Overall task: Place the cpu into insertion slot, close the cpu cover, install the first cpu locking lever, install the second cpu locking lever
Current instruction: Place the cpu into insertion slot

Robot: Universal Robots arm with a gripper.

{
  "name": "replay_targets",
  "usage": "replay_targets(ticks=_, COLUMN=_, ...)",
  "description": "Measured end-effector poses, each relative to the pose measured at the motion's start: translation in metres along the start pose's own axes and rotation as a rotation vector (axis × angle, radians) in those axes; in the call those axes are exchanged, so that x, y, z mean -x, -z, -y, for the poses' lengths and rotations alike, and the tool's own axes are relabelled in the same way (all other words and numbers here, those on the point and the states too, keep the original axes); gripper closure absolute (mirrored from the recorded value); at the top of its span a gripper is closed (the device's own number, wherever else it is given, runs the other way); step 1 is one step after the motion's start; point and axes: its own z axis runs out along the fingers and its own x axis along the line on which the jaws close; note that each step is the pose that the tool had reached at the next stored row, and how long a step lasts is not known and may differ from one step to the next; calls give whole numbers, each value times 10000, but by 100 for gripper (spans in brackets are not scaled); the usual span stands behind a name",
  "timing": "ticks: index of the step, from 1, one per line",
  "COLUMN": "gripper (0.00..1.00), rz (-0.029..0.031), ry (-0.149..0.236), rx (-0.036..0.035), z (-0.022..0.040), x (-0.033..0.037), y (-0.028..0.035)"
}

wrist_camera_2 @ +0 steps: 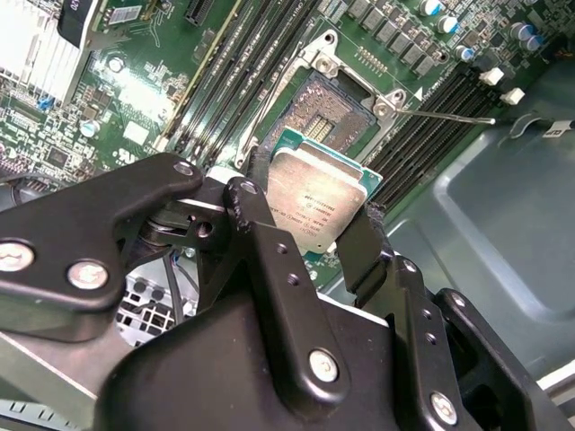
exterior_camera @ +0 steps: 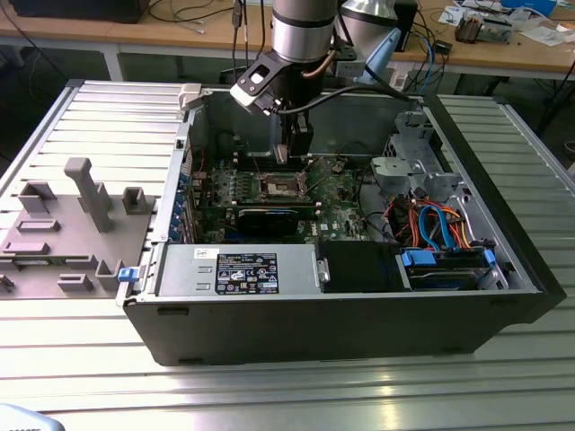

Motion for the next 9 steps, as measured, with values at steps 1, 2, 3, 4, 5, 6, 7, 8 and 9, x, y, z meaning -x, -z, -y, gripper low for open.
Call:
replay_targets(ticks=1, gripper=45, rz=0, ry=0, rx=-1, z=0, x=0, y=-2)
replay_targets(ticks=2, gripper=45, rz=1, ry=0, rx=0, z=0, x=0, y=-5)
replay_targets(ticks=3, gripper=45, rz=0, ry=0, rx=0, z=0, x=0, y=-9)
replay_targets(ticks=4, gripper=45, rz=0, ry=0, rx=0, z=0, x=0, y=-12)
replay_targets(ticks=5, gripper=45, rz=0, ry=0, rx=0, z=0, x=0, y=-15)
replay_targets(ticks=6, gripper=45, rz=0, ry=0, rx=0, z=0, x=1, y=-18)
replay_targets(ticks=7, gripper=45, rz=-1, ry=0, rx=0, z=0, x=1, y=-21)
replay_targets(ticks=8, gripper=45, rz=0, ry=0, rx=0, z=0, x=1, y=-23)
replay_targets(ticks=9, gripper=45, rz=0, ry=0, rx=0, z=0, x=1, y=-25)
